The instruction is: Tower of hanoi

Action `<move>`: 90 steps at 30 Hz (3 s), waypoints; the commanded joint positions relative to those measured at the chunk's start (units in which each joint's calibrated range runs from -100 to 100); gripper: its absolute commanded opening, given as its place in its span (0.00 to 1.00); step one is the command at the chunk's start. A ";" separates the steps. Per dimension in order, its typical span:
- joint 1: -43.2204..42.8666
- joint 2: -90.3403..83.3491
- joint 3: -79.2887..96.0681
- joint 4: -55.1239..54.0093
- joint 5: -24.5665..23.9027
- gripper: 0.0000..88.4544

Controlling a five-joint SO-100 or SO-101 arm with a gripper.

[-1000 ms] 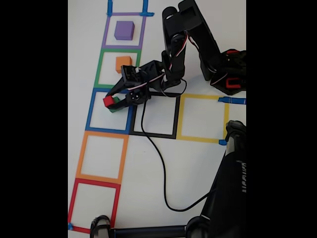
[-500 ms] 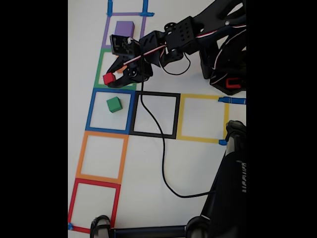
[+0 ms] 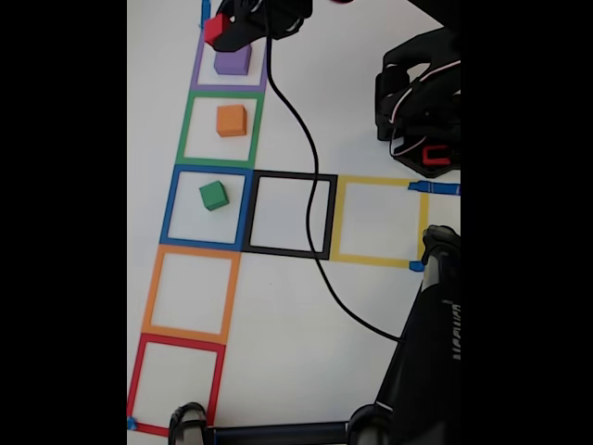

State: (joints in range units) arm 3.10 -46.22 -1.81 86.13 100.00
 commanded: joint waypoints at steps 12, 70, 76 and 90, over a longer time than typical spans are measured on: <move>15.69 -5.09 6.63 -0.39 0.00 0.01; 27.48 51.75 74.27 -134.07 0.00 0.03; 28.63 52.96 74.45 -134.47 0.00 0.14; 28.83 50.30 74.09 -134.88 0.00 0.29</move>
State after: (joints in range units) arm 31.89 7.89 73.79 -47.68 99.82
